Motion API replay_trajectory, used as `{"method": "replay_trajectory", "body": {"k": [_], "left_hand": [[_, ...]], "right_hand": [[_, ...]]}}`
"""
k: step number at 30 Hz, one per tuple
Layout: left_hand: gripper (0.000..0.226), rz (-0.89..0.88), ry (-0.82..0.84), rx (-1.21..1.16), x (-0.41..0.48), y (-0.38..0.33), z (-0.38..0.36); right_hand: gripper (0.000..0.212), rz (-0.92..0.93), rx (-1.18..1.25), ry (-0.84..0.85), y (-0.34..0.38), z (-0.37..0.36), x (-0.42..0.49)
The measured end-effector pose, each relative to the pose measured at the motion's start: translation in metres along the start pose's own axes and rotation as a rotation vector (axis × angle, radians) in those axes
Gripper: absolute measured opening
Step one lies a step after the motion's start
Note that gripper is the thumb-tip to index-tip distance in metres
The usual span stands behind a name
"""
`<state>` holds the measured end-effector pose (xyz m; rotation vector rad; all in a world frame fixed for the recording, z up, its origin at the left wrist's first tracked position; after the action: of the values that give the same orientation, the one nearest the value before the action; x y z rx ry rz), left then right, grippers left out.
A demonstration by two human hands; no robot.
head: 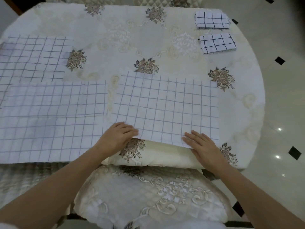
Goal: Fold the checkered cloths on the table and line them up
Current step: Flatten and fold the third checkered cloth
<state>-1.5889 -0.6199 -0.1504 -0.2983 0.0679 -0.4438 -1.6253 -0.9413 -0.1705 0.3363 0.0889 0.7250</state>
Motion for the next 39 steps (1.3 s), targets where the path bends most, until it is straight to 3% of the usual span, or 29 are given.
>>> {"method": "replay_trajectory", "body": {"k": [4,7,10,15,17,19,22,24,27,28,33,39], "left_hand": [[0.045,-0.088,0.028,-0.09,-0.028,-0.024,0.007],[0.033,-0.038,0.108,-0.19,-0.049,-0.03,0.004],[0.036,0.059,0.144,-0.278,-0.061,-0.033,0.01],[0.043,0.2,0.187,-0.394,-0.081,-0.044,0.028],[0.042,0.282,0.211,-0.42,-0.089,-0.043,0.034],[0.046,0.332,0.228,-0.437,-0.09,-0.042,0.041],[0.058,0.43,0.244,-0.495,-0.076,-0.033,0.05],[0.053,0.489,0.211,-0.487,-0.055,-0.024,0.056],[0.015,0.534,0.161,-0.427,-0.017,-0.008,0.055],[0.013,0.529,0.148,-0.407,-0.003,-0.003,0.053],[0.019,0.469,0.119,-0.268,0.044,0.019,0.026],[0.019,0.516,0.073,-0.176,0.061,0.032,0.004]], "right_hand": [[0.042,-0.006,0.041,0.013,-0.009,0.006,-0.034],[0.043,-0.01,0.095,0.044,-0.012,0.007,-0.058],[0.039,-0.035,0.132,0.038,-0.009,0.017,-0.074],[0.077,-0.132,0.236,0.165,-0.003,0.029,-0.1],[0.081,-0.146,0.262,0.213,-0.004,0.035,-0.101],[0.069,-0.147,0.265,0.205,-0.008,0.046,-0.094],[0.035,-0.129,0.253,0.14,-0.018,0.064,-0.071],[0.039,-0.124,0.213,0.117,-0.031,0.072,-0.051],[0.046,-0.059,0.139,0.031,-0.048,0.086,-0.017],[0.045,-0.034,0.118,-0.002,-0.055,0.088,-0.006],[0.036,-0.064,0.011,-0.018,-0.096,0.078,0.029],[0.021,-0.19,0.025,-0.019,-0.122,0.061,0.041]]}}
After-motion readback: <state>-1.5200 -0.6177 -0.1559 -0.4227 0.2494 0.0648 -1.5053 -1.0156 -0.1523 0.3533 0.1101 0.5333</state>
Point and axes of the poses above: each hand's wrist, its own x-axis towards the middle knuckle, its own z-axis out of the back of the hand, y = z × x, the point moved 7 cm from there along x, towards the middle knuckle, and after that the axes turned 13 degrees about z, right-handed, at the moved point
